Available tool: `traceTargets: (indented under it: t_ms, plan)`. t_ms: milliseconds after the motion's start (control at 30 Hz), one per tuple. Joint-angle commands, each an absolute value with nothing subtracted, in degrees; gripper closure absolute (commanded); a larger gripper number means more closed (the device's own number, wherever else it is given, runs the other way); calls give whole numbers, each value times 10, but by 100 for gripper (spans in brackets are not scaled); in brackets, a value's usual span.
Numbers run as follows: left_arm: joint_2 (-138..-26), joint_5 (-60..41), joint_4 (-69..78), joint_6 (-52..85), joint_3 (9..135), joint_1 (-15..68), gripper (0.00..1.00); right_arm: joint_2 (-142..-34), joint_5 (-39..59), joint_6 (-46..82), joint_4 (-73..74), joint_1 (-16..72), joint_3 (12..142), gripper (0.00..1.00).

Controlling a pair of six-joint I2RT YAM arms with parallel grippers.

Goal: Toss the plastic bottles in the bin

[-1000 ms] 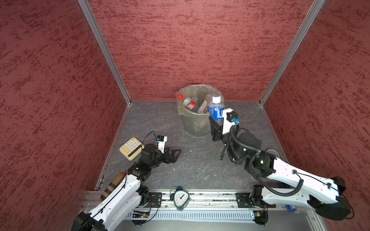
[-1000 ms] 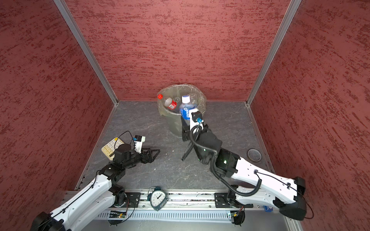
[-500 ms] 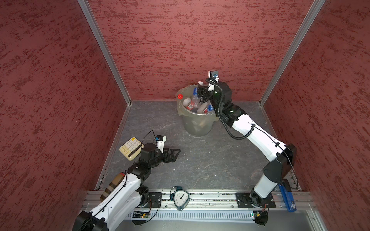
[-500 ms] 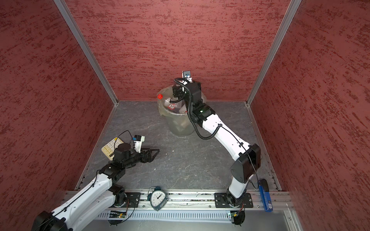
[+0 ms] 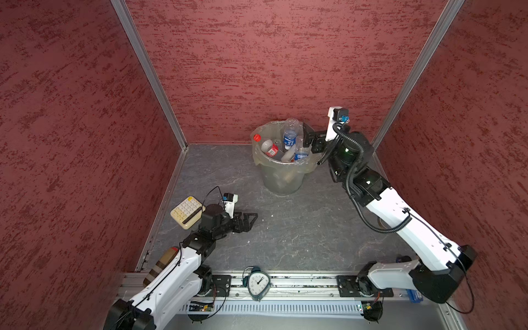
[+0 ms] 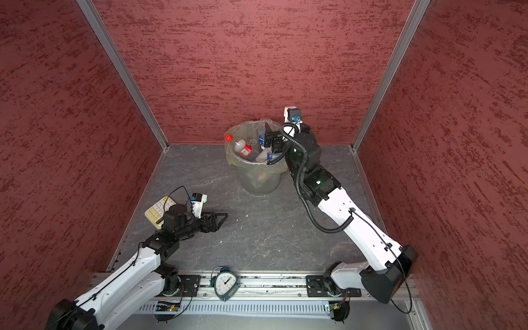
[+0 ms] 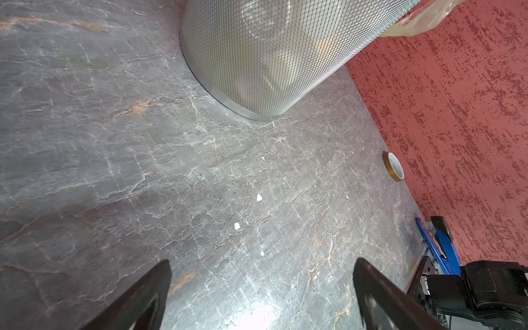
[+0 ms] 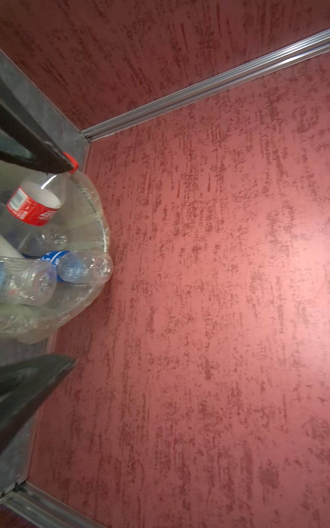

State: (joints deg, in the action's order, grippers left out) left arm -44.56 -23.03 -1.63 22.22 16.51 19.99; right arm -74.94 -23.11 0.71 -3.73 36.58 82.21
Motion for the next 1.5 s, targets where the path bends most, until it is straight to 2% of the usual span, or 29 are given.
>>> traceTargets:
  t_ms: [0, 433, 633, 800, 1100, 1267, 1467]
  plan:
    - [-440, -223, -10, 220, 184, 199, 1, -720, -254, 27, -36, 361, 771, 1]
    - [-440, -171, -72, 218, 270, 199, 1, -581, -257, 123, -65, 297, 555, 1]
    - [-467, -140, -83, 228, 320, 192, 1, -550, -237, 163, -87, 249, 492, 1]
    - [-501, -130, -88, 237, 360, 172, 1, -534, -215, 199, -84, 197, 445, 1]
    - [-573, -82, -77, 249, 404, 144, 1, -532, -238, 224, -34, 133, 378, 2]
    - [-592, -61, -45, 181, 408, 145, 0, -545, -263, 220, -17, 106, 362, 1]
    - [-608, 11, -34, 133, 416, 142, 0, -556, -270, 203, 29, 88, 327, 1]
